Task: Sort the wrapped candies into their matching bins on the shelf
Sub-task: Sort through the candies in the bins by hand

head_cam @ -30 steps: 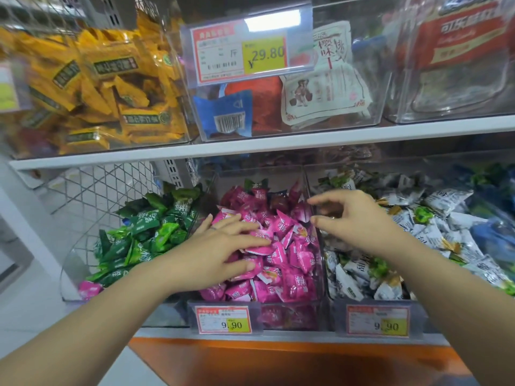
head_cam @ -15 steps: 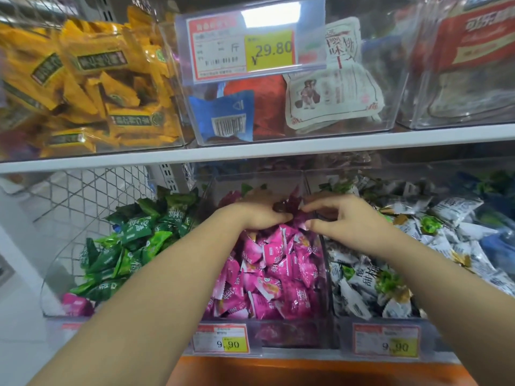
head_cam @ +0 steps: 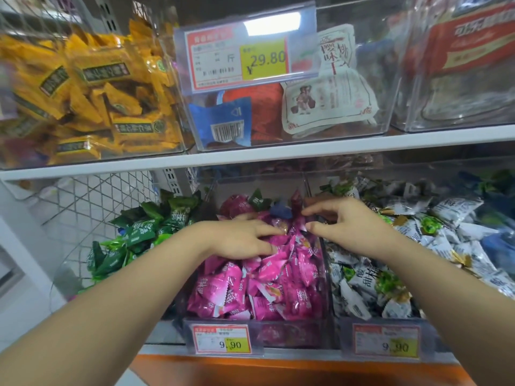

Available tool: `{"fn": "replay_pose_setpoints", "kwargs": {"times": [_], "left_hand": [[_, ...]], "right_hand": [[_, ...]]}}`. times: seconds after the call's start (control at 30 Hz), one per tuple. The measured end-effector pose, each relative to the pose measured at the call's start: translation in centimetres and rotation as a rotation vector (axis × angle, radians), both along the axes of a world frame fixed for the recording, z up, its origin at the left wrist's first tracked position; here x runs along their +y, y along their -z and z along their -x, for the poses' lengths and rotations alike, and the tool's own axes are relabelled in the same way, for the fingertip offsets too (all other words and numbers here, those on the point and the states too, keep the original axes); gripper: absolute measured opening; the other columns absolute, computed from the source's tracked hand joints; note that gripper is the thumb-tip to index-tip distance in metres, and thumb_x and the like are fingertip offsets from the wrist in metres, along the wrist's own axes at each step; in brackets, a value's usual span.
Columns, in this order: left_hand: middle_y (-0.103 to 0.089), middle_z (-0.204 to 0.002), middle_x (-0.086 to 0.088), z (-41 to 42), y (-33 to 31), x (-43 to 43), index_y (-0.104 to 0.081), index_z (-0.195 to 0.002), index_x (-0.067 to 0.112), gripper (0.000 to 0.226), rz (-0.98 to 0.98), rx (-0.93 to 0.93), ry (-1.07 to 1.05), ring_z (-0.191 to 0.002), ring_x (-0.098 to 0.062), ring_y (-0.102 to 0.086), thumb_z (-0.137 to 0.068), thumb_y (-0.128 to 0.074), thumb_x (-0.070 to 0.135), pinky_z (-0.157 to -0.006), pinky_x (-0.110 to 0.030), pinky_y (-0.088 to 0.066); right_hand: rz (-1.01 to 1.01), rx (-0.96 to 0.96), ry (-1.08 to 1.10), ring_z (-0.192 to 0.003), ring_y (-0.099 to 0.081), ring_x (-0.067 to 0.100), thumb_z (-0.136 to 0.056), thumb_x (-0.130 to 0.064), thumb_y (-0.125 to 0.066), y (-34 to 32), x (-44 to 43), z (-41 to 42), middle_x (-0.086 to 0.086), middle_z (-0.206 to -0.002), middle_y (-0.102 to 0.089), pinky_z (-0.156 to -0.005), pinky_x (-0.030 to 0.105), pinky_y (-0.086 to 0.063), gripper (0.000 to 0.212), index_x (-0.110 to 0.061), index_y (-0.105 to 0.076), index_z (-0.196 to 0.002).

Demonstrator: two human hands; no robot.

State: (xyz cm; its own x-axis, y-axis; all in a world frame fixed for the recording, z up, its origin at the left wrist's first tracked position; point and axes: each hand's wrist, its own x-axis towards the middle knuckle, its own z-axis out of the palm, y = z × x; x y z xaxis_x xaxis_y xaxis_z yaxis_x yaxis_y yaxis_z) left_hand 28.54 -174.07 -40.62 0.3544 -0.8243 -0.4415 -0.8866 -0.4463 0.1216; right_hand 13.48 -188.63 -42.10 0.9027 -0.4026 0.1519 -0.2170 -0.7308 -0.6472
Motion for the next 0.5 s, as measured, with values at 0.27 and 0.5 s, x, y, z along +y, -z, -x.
{"fn": "replay_pose_setpoints", "kwargs": {"times": [0.27,0.5], "left_hand": [[-0.029,-0.151,0.017,0.4,-1.4,2.1,-0.029,-0.145,0.042,0.047,0.093,0.181,-0.04,-0.135,-0.006,-0.034,-0.099,-0.039,0.043,-0.108,-0.023,-0.021],[-0.052,-0.136,0.001,-3.6,-0.7,-2.0,-0.045,-0.137,0.032,0.039,0.494,0.013,-0.228,-0.098,-0.018,-0.061,-0.099,-0.045,0.03,-0.078,-0.023,-0.048]], "right_hand": [[-0.011,0.006,-0.004,-0.106,-0.051,0.001,-0.087,-0.031,-0.062,-0.1,0.1,0.1,-0.006,-0.134,-0.055,-0.087,0.017,-0.038,0.03,-0.027,-0.065,-0.117],[-0.026,0.028,0.008,-0.103,-0.064,0.019,-0.087,-0.033,-0.063,-0.2,0.1,0.1,-0.006,-0.132,-0.056,-0.09,0.028,-0.05,0.031,-0.028,-0.064,-0.117]]}}
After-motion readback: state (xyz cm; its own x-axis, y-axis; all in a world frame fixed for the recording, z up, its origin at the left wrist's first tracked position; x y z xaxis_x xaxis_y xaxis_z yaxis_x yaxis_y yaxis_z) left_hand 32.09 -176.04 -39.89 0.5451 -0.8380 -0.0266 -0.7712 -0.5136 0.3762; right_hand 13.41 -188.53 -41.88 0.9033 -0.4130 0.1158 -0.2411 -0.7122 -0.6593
